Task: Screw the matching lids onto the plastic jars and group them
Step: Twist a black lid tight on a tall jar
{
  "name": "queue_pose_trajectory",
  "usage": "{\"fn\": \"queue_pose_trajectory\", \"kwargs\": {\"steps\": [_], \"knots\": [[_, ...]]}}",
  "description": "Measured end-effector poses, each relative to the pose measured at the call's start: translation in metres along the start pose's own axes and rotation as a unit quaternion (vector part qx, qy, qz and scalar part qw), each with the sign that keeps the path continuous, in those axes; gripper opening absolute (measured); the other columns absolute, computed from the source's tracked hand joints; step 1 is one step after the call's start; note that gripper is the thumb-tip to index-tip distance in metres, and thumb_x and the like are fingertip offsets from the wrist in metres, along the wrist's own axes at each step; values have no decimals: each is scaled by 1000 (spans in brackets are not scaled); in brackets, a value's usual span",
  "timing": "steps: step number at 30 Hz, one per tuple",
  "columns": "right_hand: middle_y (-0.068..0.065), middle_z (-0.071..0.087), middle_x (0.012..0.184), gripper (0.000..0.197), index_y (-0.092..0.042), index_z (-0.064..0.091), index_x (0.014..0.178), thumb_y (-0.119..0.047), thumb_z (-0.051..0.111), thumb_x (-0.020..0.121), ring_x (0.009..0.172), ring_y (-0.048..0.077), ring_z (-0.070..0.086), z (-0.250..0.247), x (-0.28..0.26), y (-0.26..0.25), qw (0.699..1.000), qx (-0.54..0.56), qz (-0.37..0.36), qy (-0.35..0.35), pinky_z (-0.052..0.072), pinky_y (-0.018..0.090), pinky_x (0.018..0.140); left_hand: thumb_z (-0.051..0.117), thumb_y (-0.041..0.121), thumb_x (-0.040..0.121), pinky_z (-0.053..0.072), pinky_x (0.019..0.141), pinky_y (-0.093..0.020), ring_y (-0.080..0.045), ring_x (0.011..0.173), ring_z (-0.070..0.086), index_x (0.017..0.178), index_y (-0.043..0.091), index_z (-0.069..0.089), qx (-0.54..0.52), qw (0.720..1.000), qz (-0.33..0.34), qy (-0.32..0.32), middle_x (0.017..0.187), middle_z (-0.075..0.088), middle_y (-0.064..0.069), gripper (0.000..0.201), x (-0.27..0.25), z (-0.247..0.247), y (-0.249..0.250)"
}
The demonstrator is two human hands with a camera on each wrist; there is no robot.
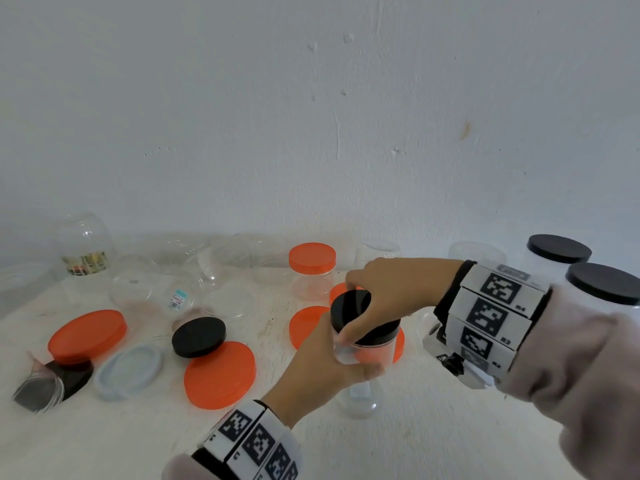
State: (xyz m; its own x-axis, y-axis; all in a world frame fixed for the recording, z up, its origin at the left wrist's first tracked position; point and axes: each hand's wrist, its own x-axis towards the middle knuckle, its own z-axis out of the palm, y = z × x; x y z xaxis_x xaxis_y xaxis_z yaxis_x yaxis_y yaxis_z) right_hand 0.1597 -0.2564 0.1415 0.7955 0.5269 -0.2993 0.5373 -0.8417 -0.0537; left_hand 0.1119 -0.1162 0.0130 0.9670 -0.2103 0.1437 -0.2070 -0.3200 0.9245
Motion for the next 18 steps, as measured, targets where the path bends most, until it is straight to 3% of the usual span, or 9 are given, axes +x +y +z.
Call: {"fn": "queue_pose_trajectory", "kwargs": {"steps": [3,5,9,12,14,15,16,18], "knots": [[-13,44,119,81,-38,39,138,-61,74,68,116,13,48,-8,-4,1,998,5,-37,-54,47,34,93,85,38,64,36,68,7,31,98,41,110,56,35,0,1000,-1,3,103,46,54,71,0,0,0],[-16,36,118,85,-43,33,143,-50,78,71,117,10,39,-12,-5,2,996,7,-57,-62,42,33,98,85,37,63,38,70,4,29,100,43,110,55,36,1,1000,-2,9,103,49,49,70,0,0,-1],[-17,44,115,75,-42,45,133,-59,77,66,112,10,48,-11,-1,3,998,10,-57,-38,47,35,95,85,38,63,40,70,3,26,101,45,112,56,36,-1,1000,-4,13,107,53,41,71,-1,1,-1],[-8,54,108,75,-34,50,119,-77,68,60,89,18,66,-3,0,1,1000,12,-17,-23,57,33,75,84,39,64,39,70,4,26,101,45,113,58,34,-1,1000,-4,8,108,52,43,72,-1,0,0],[-5,57,101,79,-28,49,114,-84,61,59,74,17,67,2,1,-1,1000,1,4,-6,54,27,60,84,37,66,38,68,5,30,98,43,111,59,33,1,1000,-3,5,105,47,52,72,-1,0,1],[-5,57,101,79,-26,49,114,-84,60,60,74,15,65,2,1,-1,1000,-2,6,-4,51,25,58,84,37,66,37,68,6,31,98,42,111,59,32,2,1000,-3,5,103,46,54,72,-1,0,1],[-8,55,105,80,-27,48,119,-81,62,62,80,12,62,1,1,-1,1000,-2,4,-10,49,25,62,84,37,66,37,67,6,32,97,42,111,59,32,4,1000,-4,5,103,46,54,72,-1,0,1],[-15,42,116,84,-36,38,137,-70,70,67,100,9,49,-6,-1,0,999,0,-19,-47,44,27,81,84,39,64,37,68,6,31,97,42,111,59,33,7,1000,-5,8,103,48,50,72,-1,0,1]]}}
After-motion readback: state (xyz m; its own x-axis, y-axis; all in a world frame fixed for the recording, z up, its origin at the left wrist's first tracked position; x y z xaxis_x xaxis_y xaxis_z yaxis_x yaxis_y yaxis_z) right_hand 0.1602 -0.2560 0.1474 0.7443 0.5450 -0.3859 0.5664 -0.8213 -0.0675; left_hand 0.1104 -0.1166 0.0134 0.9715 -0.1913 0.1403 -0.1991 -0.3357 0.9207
